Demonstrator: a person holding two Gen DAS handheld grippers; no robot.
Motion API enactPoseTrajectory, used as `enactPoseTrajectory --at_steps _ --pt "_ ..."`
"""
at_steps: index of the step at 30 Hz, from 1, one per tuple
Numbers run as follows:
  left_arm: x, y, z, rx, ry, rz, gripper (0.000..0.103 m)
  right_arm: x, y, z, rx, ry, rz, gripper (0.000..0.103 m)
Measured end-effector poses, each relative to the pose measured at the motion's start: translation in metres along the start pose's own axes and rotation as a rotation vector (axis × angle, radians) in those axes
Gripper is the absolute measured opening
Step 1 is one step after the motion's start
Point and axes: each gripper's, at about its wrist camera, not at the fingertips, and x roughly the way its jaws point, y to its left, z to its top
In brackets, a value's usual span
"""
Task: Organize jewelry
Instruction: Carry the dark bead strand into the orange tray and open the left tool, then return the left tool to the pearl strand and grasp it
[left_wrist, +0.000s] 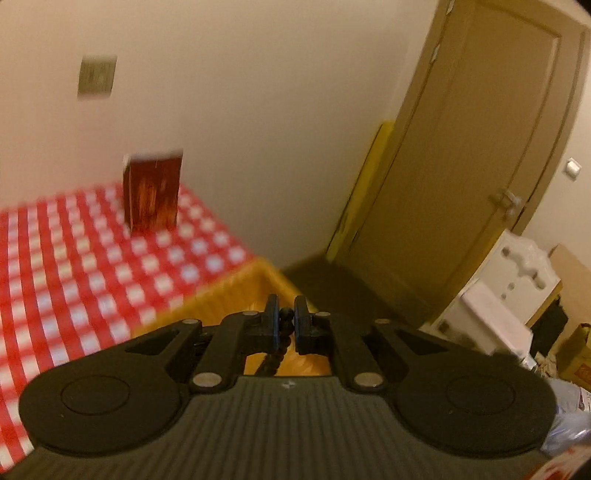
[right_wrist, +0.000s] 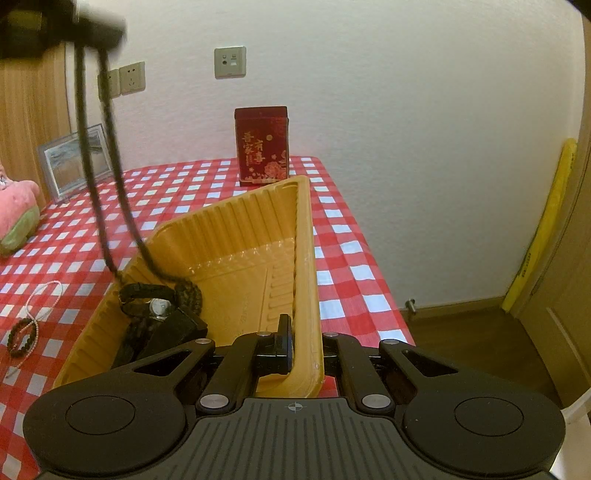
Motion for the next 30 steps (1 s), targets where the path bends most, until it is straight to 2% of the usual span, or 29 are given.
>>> enactPoseTrajectory --at_steps 6,9,12,13,17,20,24,27,30 --pt "0.042 0.017 -0.045 -0.113 0.101 -0.001 0.006 0.0 0.0 -0.001 -0.002 0.001 0.002 0.005" --pt "0.05 0.015 -0.056 -0.129 0.121 -0.02 0.006 0.0 0.0 -0.001 0.0 0.003 0.001 0.005" --pt "0.057 0.012 -0.063 -0.128 0.151 0.001 0.007 0.0 0.0 -0.001 0.001 0.003 0.002 0.005" --pt "0.06 0.013 -0.066 -0.129 0.161 0.024 0.008 0.0 0.0 -0.001 0.001 0.003 0.003 0.005" --pt "0.067 0.02 -0.079 -0.126 0.195 0.1 0.03 0.0 0.0 -0.001 0.003 0.005 0.004 0.005" --pt "0.058 0.024 -0.08 -0.152 0.169 0.096 0.037 0.001 0.0 -0.002 0.005 0.008 0.006 0.005" --pt "0.031 0.027 -0.076 -0.164 0.096 0.11 0.039 0.001 -0.001 -0.002 0.005 0.01 0.008 0.005" --pt "0.006 0.034 -0.075 -0.168 0.051 0.165 0.039 0.001 -0.001 -0.002 0.003 0.01 0.011 0.005" --pt "-0.02 0.045 -0.078 -0.161 0.03 0.262 0.039 0.002 -0.002 -0.002 0.003 0.011 0.014 0.005"
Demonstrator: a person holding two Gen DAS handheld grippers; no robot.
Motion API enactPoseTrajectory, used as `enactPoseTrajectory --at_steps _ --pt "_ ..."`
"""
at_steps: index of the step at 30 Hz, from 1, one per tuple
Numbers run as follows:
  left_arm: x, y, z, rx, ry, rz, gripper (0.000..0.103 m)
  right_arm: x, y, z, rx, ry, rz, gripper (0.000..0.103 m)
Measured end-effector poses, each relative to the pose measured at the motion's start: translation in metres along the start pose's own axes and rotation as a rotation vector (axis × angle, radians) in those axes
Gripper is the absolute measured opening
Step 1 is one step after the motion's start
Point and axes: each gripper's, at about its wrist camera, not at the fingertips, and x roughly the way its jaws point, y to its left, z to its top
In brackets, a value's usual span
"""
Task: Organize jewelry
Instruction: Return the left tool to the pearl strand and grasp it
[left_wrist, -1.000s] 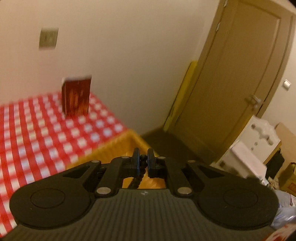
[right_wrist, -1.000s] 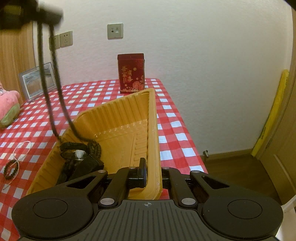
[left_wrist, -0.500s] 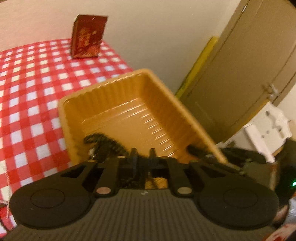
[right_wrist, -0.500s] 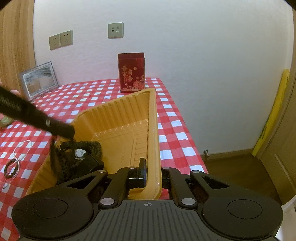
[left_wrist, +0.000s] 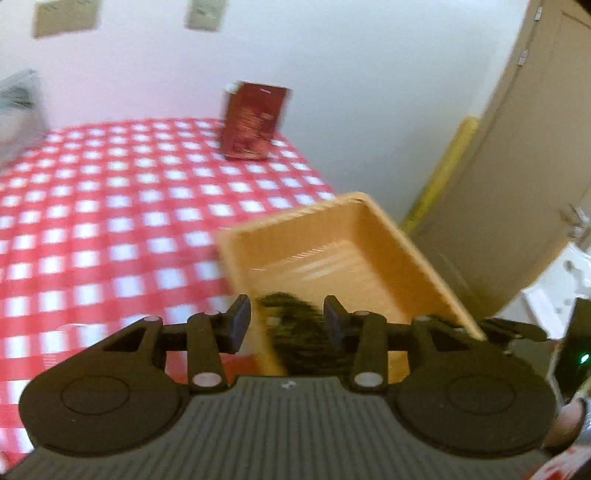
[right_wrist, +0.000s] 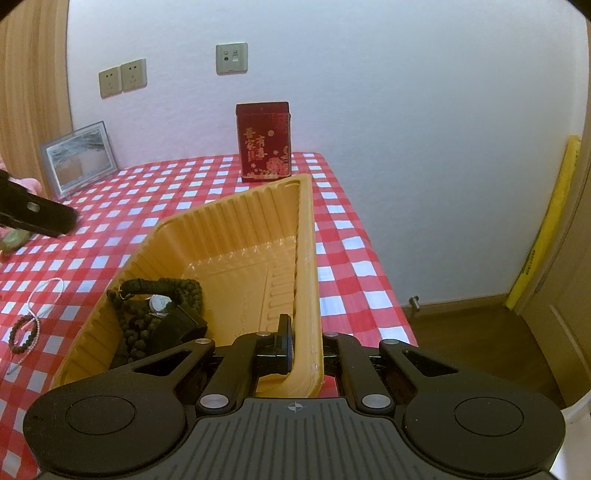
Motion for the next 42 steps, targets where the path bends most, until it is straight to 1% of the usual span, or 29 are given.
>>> enactPoseTrajectory --at_steps 3,9,15,20,23,26,31,36,42 --pt "-0.018 0.018 -0.005 -0.015 -0.012 0.077 0.039 0.0 -0.001 0.0 -0.001 0.0 0.003 0.005" --pt "-0.047 0.048 -0.025 -0.051 -0.017 0.2 0.039 0.0 0.0 0.0 -0.01 -0.001 0.007 0.005" --pt "-0.057 0.073 -0.054 -0.122 0.003 0.281 0.039 0.0 0.0 0.002 -0.018 -0.004 0.008 0.005" --pt "-0.059 0.081 -0.08 -0.128 0.038 0.338 0.039 0.0 0.002 0.003 -0.03 -0.011 0.006 0.005" --pt "-0.057 0.086 -0.094 -0.136 0.059 0.351 0.039 0.001 0.003 0.005 -0.034 -0.015 0.002 0.005" --pt "-0.053 0.089 -0.106 -0.12 0.084 0.363 0.038 0.003 0.004 0.007 -0.042 -0.022 -0.003 0.005" --pt "-0.037 0.09 -0.115 -0.085 0.111 0.348 0.034 0.005 0.006 0.011 -0.048 -0.029 -0.008 0.004" --pt "-0.024 0.094 -0.117 -0.082 0.122 0.326 0.031 0.006 0.011 0.015 -0.072 -0.037 -0.012 0.004" --pt "-0.005 0.097 -0.11 -0.018 0.145 0.305 0.021 0.008 0.014 0.018 -0.076 -0.041 -0.017 0.005"
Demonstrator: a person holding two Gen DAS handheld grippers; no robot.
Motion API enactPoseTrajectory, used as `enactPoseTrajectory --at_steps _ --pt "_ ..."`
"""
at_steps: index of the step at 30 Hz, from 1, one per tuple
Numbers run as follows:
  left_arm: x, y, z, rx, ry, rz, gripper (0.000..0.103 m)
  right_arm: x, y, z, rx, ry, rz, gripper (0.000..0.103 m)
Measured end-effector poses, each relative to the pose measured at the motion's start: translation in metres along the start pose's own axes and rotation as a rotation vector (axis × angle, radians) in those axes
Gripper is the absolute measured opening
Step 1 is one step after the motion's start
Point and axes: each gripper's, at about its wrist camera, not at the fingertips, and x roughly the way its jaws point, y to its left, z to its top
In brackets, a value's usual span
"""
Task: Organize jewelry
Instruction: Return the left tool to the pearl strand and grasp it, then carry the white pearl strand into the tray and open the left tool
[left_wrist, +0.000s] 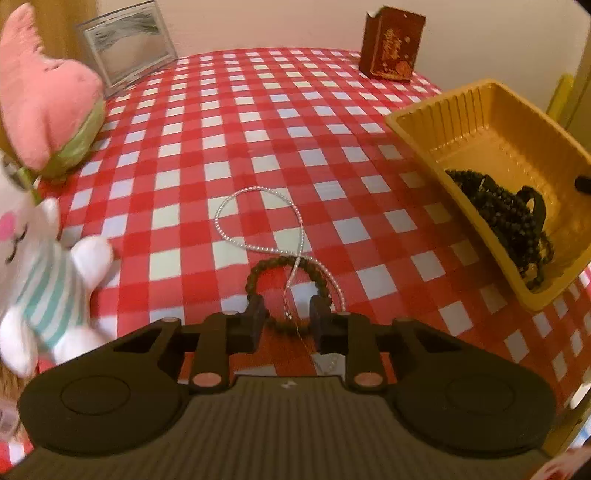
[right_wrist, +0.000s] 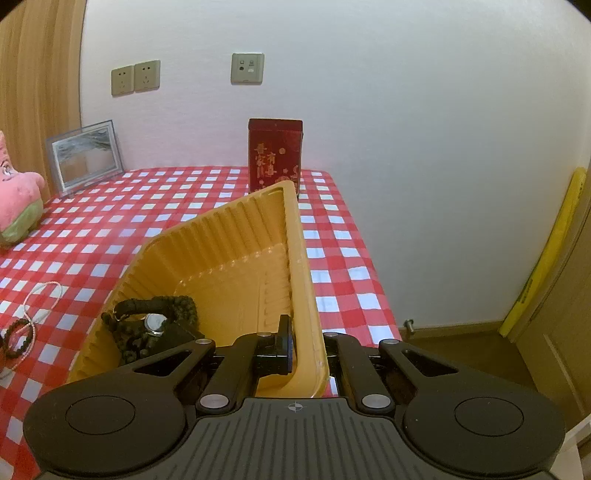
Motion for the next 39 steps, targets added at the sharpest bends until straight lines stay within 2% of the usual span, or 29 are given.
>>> enactPoseTrajectory --at_steps 6,12,16,18,24,32,39 --pt "0.019 -0.003 0.007 0.063 0.024 -0.003 0.019 -0.003 0.003 0.0 -0.011 -0.007 -0.007 0.005" --pt "0.029 0.0 0.009 0.071 0.035 -0.001 0.014 -0.005 0.005 -0.001 -0.006 -0.005 -0.014 0.005" --pt "0.031 0.001 0.012 0.073 0.033 0.006 0.002 -0.005 0.006 -0.001 -0.005 -0.003 -0.019 0.005" --pt "0.028 0.005 0.014 0.052 0.027 -0.007 0.001 -0.005 0.006 0.0 -0.003 -0.002 -0.019 0.005" --pt "-0.005 0.007 0.025 0.034 -0.045 -0.025 0.001 -0.006 0.007 0.0 -0.005 -0.011 -0.017 0.005" --pt "-0.054 -0.009 0.062 0.062 -0.158 -0.043 0.001 -0.006 0.005 -0.002 0.007 -0.014 -0.012 0.005" --pt "-0.092 -0.032 0.096 0.091 -0.277 -0.126 0.001 -0.006 0.003 -0.001 0.012 -0.019 -0.006 0.005"
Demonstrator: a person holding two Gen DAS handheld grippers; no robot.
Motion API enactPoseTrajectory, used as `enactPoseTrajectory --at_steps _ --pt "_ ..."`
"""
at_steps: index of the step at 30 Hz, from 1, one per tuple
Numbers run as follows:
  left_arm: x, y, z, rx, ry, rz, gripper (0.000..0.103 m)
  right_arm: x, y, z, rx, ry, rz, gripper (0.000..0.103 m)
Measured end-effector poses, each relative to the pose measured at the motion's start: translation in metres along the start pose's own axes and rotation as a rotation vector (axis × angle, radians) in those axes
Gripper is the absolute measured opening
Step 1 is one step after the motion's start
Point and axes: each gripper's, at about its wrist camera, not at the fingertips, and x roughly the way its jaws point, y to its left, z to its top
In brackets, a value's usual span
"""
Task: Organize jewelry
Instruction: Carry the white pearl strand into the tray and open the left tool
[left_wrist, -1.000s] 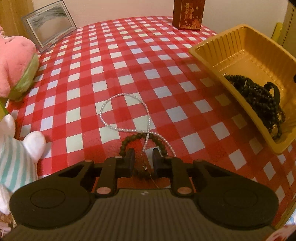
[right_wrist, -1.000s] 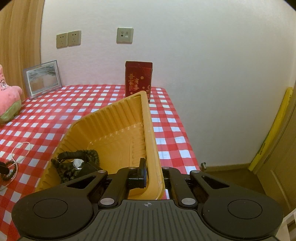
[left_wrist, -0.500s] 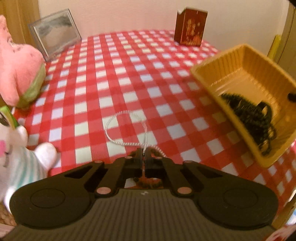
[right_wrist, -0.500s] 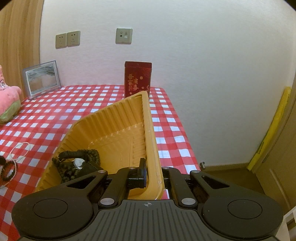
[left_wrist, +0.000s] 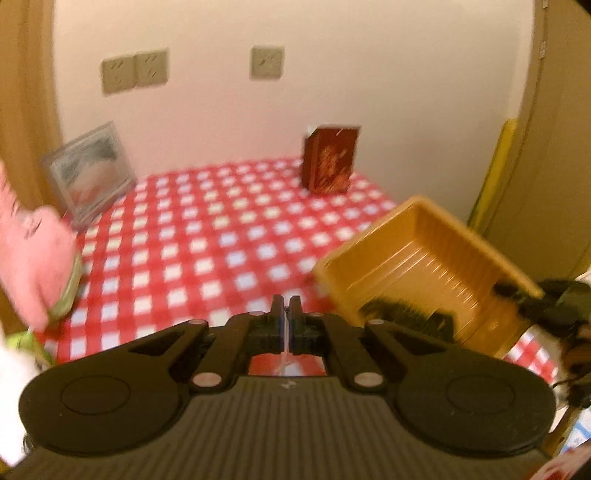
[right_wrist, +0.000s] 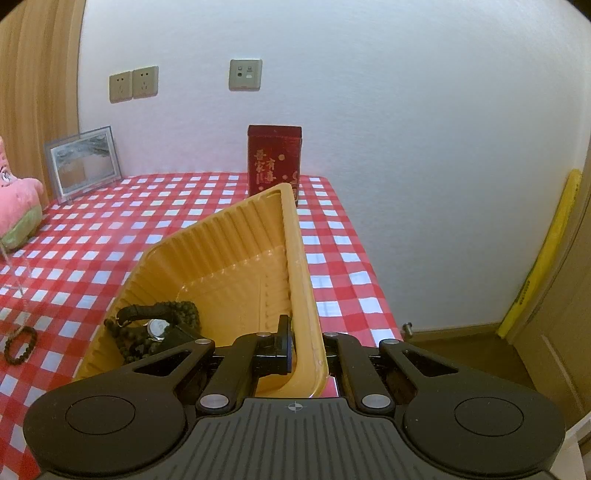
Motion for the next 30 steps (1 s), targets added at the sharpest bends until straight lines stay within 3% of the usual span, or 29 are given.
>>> enactPoseTrajectory --at_steps 18,22,30 --pt "-0.006 -0.081 0.08 0.081 -0.219 -0.316 0.001 0.0 0.0 -0.001 0.005 -0.002 0.008 0.005" --pt "0.023 -0.094 0.076 0.067 -0.133 -0.365 0.001 0.0 -0.001 -0.001 0.007 -0.002 0.009 0.005" --pt "0.092 -0.105 0.036 0.011 0.098 -0.382 0.004 0.001 -0.001 -0.001 0.01 0.001 0.008 0.005"
